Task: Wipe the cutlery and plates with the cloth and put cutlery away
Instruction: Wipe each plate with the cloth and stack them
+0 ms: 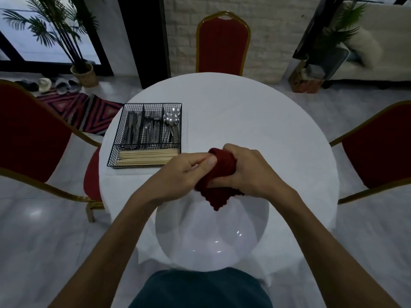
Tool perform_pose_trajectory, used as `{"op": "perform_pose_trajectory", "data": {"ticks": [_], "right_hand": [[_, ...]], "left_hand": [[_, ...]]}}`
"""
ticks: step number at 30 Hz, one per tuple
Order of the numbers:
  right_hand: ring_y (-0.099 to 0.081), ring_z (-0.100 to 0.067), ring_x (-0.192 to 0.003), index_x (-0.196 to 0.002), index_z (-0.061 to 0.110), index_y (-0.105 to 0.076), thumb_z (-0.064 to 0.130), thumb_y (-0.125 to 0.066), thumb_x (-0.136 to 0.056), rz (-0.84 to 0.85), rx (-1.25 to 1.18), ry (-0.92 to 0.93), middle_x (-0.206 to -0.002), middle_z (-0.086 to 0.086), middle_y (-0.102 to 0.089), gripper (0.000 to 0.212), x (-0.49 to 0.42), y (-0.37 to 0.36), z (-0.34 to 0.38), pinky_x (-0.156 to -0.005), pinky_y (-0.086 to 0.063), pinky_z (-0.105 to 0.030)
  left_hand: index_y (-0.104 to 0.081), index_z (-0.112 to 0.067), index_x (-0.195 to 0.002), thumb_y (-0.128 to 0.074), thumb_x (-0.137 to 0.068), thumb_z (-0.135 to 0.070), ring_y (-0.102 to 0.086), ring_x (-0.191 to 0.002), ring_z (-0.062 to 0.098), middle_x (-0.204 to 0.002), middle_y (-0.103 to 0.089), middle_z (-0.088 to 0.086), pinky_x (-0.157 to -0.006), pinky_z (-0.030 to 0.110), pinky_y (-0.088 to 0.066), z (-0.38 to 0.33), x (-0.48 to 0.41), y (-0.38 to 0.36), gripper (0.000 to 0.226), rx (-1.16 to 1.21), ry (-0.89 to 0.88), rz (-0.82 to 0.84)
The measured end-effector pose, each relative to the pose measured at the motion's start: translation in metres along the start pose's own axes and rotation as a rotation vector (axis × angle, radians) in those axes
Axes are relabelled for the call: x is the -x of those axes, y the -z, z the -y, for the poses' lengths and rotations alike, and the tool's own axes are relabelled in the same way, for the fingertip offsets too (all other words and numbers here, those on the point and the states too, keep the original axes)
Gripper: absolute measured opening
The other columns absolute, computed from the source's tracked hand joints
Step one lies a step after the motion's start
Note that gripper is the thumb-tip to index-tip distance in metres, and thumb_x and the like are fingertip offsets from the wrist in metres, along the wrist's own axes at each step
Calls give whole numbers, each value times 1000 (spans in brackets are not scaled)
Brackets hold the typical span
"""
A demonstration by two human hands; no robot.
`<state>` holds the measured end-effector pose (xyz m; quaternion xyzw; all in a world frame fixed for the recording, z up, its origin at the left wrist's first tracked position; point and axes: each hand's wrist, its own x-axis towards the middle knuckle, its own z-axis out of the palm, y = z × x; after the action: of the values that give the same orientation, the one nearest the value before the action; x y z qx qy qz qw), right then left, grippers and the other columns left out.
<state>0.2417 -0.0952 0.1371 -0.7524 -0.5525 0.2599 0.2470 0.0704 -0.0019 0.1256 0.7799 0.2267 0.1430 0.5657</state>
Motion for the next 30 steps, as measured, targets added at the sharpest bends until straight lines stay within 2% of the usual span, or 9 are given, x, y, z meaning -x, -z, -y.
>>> {"op": "perform_pose_trajectory", "data": {"ticks": [4,7,10,13,16,19,22,26,30], "right_hand": [[-69,-3,-83,-96,33,-68,56,-92,-61,-92,-232,-200,-88,13,-74,48,17,-8,-29,-73,-59,-29],[-76,-14,-92,-103,29,-74,44,-93,-68,-244,-675,-378,-97,7,-80,43,35,-30,-44,-81,-61,-35],[-78,-19,-86,-105,17,-75,28,-88,-78,-336,-1050,-584,-97,-4,-81,32,47,-58,-36,-72,-63,-32],[-78,-23,-86,-105,12,-76,30,-86,-81,-407,-1200,-711,-94,-6,-81,31,50,-75,-34,-75,-63,-36],[-78,-21,-88,-105,12,-77,26,-85,-82,-441,-1116,-667,-93,-4,-81,28,48,-68,-41,-72,-62,-32],[-78,-18,-87,-105,13,-76,20,-86,-81,-446,-938,-541,-94,-3,-81,27,52,-41,-47,-69,-61,-25],[-78,-15,-86,-105,18,-75,19,-88,-79,-257,-744,-360,-94,1,-81,29,51,-6,-44,-71,-61,-26],[-66,-4,-81,-90,32,-64,45,-90,-68,6,-32,-127,-84,14,-71,37,32,8,-18,-70,-55,-25],[-65,-9,-75,-86,27,-60,49,-90,-65,-52,29,-93,-80,9,-68,43,29,7,-15,-70,-56,-35]], "left_hand": [[-69,-31,-124,-45,-104,-33,-59,-119,-5,-121,-70,-21,-99,15,-45,2,2,2,32,14,-33,-127],[-59,-46,-130,-45,-104,-34,-47,-124,-20,-124,-57,-40,-100,5,-37,3,3,7,31,62,25,-261],[-54,-49,-135,-46,-105,-36,-43,-126,-21,-129,-54,-37,-106,14,-37,11,7,5,34,103,55,-450],[-60,-41,-132,-45,-106,-34,-54,-122,-11,-125,-63,-28,-108,25,-44,15,11,-11,31,231,104,-716],[-70,-36,-115,-43,-106,-38,-65,-113,10,-114,-72,-12,-104,46,-51,16,10,-17,29,345,249,-738],[-73,-24,-99,-51,-103,-40,-66,-91,21,-100,-74,7,-96,57,-51,21,10,-4,28,247,307,-496],[-73,-18,-103,-56,-97,-49,-60,-86,18,-100,-70,19,-91,50,-53,19,7,16,36,126,257,-279],[-77,-20,-99,-58,-100,-36,-64,-80,5,-88,-75,-1,-78,27,-52,-12,-9,3,24,-36,68,-14],[-70,-29,-90,-57,-94,-45,-58,-67,5,-73,-68,-11,-66,28,-48,-18,-16,-11,20,-171,-3,60]]}}
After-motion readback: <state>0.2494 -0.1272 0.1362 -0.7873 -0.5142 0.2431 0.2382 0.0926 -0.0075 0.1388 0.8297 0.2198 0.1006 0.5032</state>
